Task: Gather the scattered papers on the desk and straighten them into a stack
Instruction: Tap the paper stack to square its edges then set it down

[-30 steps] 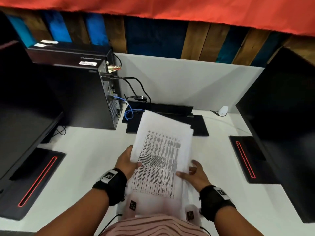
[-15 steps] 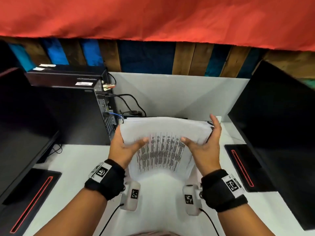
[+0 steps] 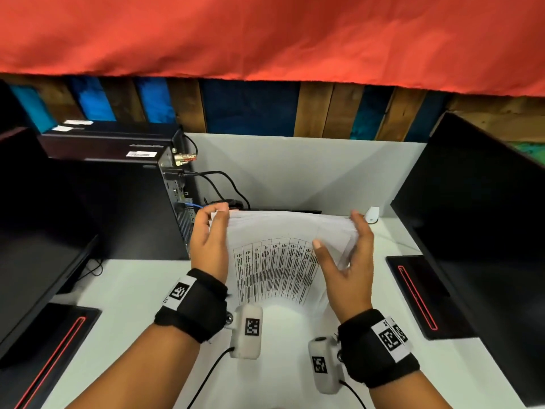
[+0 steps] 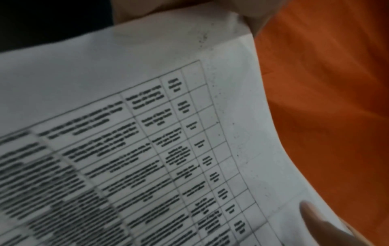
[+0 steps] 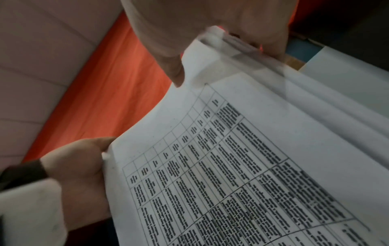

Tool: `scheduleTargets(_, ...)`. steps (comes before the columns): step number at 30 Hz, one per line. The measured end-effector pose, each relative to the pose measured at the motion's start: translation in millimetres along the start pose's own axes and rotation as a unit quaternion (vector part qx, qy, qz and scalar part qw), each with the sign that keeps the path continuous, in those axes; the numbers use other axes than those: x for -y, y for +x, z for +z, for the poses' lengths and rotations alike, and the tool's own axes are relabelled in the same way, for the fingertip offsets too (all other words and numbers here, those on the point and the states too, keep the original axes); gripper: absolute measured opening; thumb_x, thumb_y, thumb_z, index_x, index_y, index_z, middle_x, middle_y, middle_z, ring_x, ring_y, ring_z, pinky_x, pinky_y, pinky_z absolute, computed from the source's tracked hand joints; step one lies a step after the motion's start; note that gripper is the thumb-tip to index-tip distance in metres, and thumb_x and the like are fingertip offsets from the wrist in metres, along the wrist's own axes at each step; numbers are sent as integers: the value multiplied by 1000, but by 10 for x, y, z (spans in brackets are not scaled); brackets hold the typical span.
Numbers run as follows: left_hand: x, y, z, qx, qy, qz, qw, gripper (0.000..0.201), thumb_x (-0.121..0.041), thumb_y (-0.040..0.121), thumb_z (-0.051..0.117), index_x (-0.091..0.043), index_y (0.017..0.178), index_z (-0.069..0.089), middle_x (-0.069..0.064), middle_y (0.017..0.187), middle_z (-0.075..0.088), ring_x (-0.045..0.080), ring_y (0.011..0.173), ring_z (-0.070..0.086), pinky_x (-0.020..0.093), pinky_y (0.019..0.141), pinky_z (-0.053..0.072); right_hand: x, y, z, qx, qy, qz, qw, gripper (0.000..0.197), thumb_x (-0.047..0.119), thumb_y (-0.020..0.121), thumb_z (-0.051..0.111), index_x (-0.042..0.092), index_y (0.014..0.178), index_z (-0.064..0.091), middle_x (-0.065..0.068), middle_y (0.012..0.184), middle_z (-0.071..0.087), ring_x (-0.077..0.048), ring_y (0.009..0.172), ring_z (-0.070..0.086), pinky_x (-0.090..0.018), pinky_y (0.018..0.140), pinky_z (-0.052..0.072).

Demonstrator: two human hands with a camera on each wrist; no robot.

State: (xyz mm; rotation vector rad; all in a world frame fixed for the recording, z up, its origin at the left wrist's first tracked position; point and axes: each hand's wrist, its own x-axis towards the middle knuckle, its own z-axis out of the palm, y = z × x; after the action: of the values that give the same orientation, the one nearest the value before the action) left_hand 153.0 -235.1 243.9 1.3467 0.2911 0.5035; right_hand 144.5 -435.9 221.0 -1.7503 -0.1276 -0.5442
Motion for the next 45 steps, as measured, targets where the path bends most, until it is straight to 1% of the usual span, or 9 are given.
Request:
scheduleTargets(4, 28, -195, 8, 70, -15, -8, 997, 58, -52, 71, 65, -18, 117, 58, 10, 114, 68, 25, 107, 65, 44, 94, 52, 61, -32, 7, 20, 70, 19, 997, 93, 30, 73, 77, 50, 141, 17, 36, 132, 41, 2, 130, 43, -26, 109, 41)
scheduleTargets(6, 24, -207, 25, 64, -30, -2, 997, 59, -47, 70, 68, -14, 118, 57, 9, 113, 69, 25, 106, 66, 43, 92, 53, 92, -42, 46, 21, 31, -14, 999, 89, 33, 75, 76, 54, 139, 18, 22, 140, 39, -1, 131, 41, -25, 107, 41)
scheduleTargets(11, -19, -171, 104, 30, 7, 47, 998, 52, -52, 70, 64, -17, 109, 61, 4, 103, 68, 17, 95, 67, 28, 80, 56, 81, -50, 106, 9, -63, -48, 997, 63, 43, 80, 67, 48, 136, 38, 7, 132, 33, 0, 127, 38, -10, 99, 36)
scheduleTargets(17, -42, -23, 157, -68, -5, 15, 998, 14, -24, 82, 68, -13, 92, 66, -7, 81, 66, 9, 75, 63, 21, 67, 49, 17, -15, 121, 5, -54, -32, 998, 51, 44, 80, 64, 43, 129, 49, 7, 117, 35, 8, 117, 41, -2, 95, 34)
scheduleTargets(25, 55, -28, 148, -9, -15, -4, 1000, 36, -33, 83, 65, -17, 115, 62, 4, 111, 68, 20, 104, 66, 31, 85, 54, 26, -21, 144, -2, -27, -16, 999, 53, 47, 78, 63, 37, 128, 50, 3, 119, 39, 5, 117, 46, -3, 95, 36)
scheduleTargets(33, 129, -125, 103, 79, 4, 55, 995, 83, -51, 68, 68, -44, 141, 29, -12, 143, 44, -2, 127, 47, 23, 105, 40, 25, 6, 171, -29, -17, -25, 999, 42, 46, 76, 64, 35, 115, 55, 2, 113, 33, 6, 111, 42, 1, 93, 31)
scheduleTargets(37, 187, -143, 82, 99, 32, 74, 992, 97, -51, 66, 71, -40, 147, 20, -31, 138, 44, -8, 126, 46, 16, 102, 41, 45, 51, 156, -18, 0, -48, 999, 30, 42, 77, 65, 29, 104, 59, 6, 108, 38, -1, 110, 49, -10, 96, 36)
scheduleTargets(41, 245, -66, 29, 97, -11, 33, 995, 90, -63, 60, 73, -23, 136, 46, -4, 128, 62, 11, 118, 59, 23, 95, 50, 8, 77, 114, -41, 53, 5, 998, 57, 40, 79, 65, 37, 131, 42, 19, 124, 42, 6, 121, 44, -16, 104, 36)
scheduleTargets(45, 214, -56, 13, 96, -38, 29, 994, 85, -63, 54, 76, -15, 121, 55, -3, 109, 71, 9, 103, 67, 17, 81, 52, -10, 63, 92, -46, 137, 49, 988, 80, 44, 77, 64, 34, 145, 22, 9, 133, 51, -10, 127, 50, -39, 111, 39)
